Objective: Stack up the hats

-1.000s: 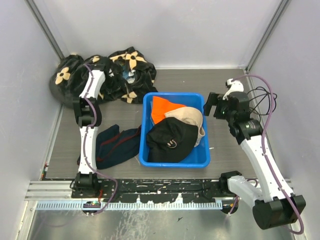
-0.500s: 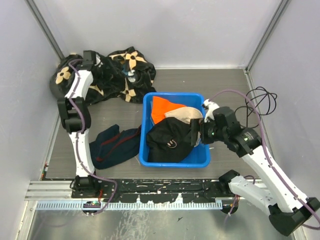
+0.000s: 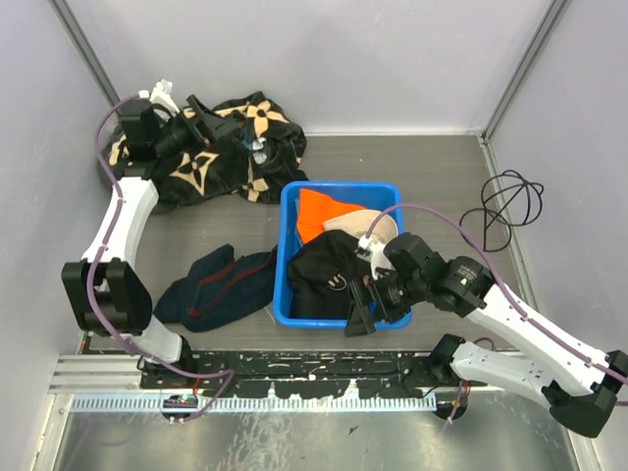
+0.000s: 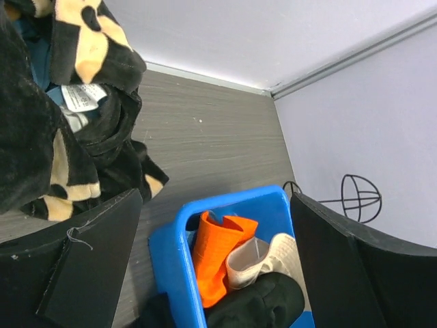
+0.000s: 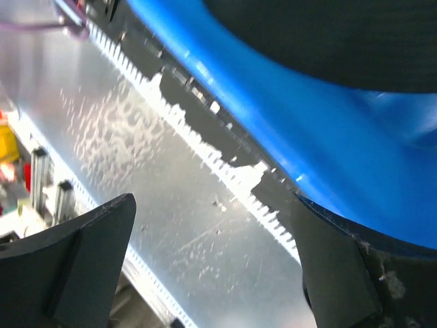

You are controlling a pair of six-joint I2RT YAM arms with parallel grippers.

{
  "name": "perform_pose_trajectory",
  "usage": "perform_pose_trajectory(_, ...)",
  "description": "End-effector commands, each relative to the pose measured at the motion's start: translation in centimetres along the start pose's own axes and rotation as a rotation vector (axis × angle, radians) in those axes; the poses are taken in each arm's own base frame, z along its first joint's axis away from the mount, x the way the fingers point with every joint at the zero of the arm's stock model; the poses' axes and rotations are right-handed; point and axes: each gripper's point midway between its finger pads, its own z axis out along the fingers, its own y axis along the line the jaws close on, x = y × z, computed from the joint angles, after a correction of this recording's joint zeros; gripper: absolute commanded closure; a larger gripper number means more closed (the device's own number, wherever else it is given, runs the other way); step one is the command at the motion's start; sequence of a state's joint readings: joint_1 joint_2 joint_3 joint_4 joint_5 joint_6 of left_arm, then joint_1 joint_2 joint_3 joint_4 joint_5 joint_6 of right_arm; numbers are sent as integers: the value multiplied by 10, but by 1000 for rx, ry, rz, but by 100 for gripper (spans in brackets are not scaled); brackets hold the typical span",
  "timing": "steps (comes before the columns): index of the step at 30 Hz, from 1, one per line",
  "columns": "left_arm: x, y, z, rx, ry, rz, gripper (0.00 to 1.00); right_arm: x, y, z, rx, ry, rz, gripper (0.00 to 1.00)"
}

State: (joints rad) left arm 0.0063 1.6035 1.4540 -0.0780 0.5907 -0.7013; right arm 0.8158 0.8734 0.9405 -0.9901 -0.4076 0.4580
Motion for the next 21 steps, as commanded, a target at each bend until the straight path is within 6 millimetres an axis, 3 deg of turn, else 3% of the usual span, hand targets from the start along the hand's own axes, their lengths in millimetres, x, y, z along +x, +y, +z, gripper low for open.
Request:
perform_pose_trajectory(1,16,-4,-21,-31,71,42,2,29,33,-15,-100,136,-13,0)
perform_pose_trajectory(4,34,4,-32,-85,146,28,2,42,35,-5,-93,187,-6,0)
perform_pose_trajectory(8,68,21,-50,-186,237,-15,2,44,24,22,-37,221,15,0)
perform_pose_trajectory(15,150,60,-99,-434,419,-25,2,35,10,71,36,252,86,0)
perform_pose_trajectory(19,192,77,-113,-526,538,-93,2,18,0,88,133,221,127,0)
perform_pose_trajectory(21,209,82,-110,-553,593,-104,2,9,-2,94,168,197,146,0)
